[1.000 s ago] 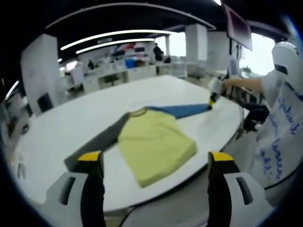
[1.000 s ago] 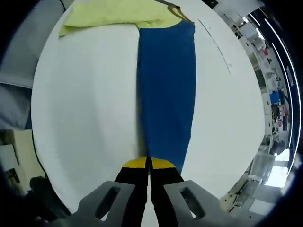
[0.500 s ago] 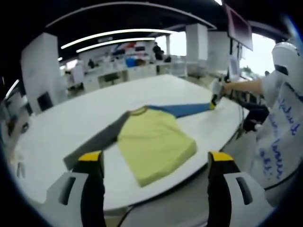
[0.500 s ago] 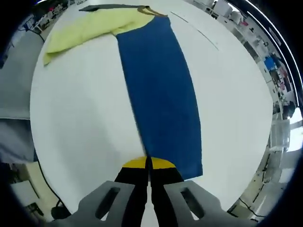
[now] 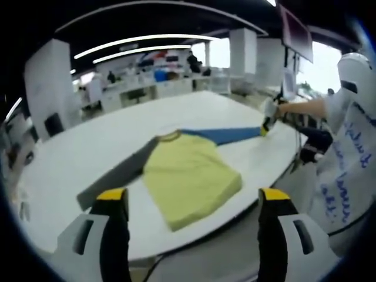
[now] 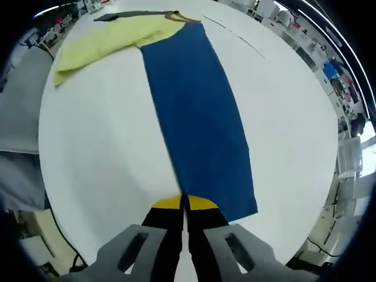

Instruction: Fold the garment on the visible template until the final outline fits inside the template.

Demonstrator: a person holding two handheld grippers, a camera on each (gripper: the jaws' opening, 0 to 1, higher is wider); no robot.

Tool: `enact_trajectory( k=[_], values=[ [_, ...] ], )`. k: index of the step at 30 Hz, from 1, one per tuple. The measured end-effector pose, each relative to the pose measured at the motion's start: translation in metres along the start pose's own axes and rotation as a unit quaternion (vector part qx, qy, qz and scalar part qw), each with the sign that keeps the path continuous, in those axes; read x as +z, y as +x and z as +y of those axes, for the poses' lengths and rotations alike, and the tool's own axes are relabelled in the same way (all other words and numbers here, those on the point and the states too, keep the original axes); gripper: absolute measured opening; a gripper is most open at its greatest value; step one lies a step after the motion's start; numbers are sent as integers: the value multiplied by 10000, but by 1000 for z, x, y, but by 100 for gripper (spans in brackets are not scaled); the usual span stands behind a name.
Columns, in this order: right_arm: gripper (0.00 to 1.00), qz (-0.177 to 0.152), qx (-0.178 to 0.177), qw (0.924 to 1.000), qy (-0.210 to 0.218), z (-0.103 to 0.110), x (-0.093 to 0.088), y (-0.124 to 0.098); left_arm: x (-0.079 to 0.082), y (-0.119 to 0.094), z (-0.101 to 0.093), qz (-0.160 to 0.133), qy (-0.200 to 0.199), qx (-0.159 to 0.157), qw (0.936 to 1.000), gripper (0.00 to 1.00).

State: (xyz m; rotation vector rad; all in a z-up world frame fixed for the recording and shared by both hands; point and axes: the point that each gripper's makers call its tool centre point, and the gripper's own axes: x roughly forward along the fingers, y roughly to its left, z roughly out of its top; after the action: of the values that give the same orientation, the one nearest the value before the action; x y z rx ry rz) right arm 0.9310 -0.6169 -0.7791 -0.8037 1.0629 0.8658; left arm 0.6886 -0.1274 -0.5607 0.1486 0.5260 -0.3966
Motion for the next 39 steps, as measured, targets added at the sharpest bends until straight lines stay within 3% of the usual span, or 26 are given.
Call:
enact_trajectory(
  k=[8, 17, 25, 31, 39],
  values=[
    [11, -310, -160, 9990, 277, -6, 0, -10, 1, 3, -3, -13, 24, -88, 10000, 87],
    [32, -952, -438, 9911, 820, -12, 12, -30, 3, 8, -4, -77, 75, -214, 9997, 88],
    [52, -1356, -628, 9825, 1110, -4, 26, -42, 0, 8, 2, -96, 62, -266, 9996, 87],
    [70, -1595, -630, 9759, 1353, 16, 43, -51, 0, 9, 6, -116, 69, -302, 9995, 87],
    [87, -2146, -742, 9616, 1541, 38, 75, -68, 0, 10, 13, -155, 112, -387, 9991, 87]
  ],
)
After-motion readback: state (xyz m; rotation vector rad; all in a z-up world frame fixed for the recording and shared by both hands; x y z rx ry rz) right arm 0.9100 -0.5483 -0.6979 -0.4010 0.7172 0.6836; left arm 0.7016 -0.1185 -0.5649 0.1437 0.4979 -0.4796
